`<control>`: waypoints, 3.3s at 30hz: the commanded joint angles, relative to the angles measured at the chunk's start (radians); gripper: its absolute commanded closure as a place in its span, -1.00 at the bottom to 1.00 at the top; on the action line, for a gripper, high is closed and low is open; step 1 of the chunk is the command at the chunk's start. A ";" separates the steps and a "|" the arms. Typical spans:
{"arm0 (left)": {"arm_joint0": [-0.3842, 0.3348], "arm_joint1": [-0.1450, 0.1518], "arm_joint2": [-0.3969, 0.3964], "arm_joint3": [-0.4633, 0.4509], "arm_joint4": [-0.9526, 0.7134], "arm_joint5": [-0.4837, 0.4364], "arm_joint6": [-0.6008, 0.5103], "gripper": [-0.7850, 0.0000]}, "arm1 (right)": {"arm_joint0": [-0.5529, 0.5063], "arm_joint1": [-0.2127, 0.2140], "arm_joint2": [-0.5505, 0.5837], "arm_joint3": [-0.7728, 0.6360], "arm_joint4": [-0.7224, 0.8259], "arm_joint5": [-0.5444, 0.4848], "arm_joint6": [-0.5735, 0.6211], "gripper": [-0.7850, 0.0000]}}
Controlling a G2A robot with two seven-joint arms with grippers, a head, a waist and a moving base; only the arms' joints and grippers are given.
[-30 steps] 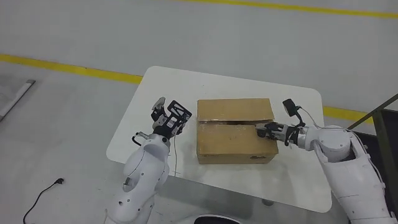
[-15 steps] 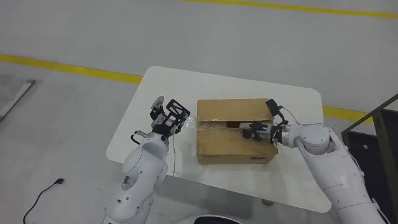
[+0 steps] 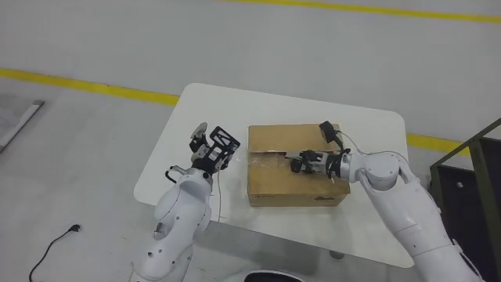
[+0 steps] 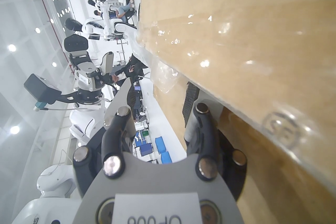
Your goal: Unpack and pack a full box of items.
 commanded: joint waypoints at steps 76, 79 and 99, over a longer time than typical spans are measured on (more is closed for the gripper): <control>0.010 0.018 -0.044 -0.014 -0.011 0.025 0.003 -1.00 | 0.139 -0.048 -0.118 0.001 -0.212 -0.025 -0.036 0.83; 0.008 0.019 -0.046 -0.013 -0.012 0.023 0.003 -1.00 | 0.119 -0.045 -0.119 -0.008 -0.228 -0.027 -0.033 0.46; -0.007 0.024 -0.054 0.001 -0.018 0.012 0.010 -1.00 | 0.018 0.007 0.031 -0.059 -0.154 0.052 0.110 -0.81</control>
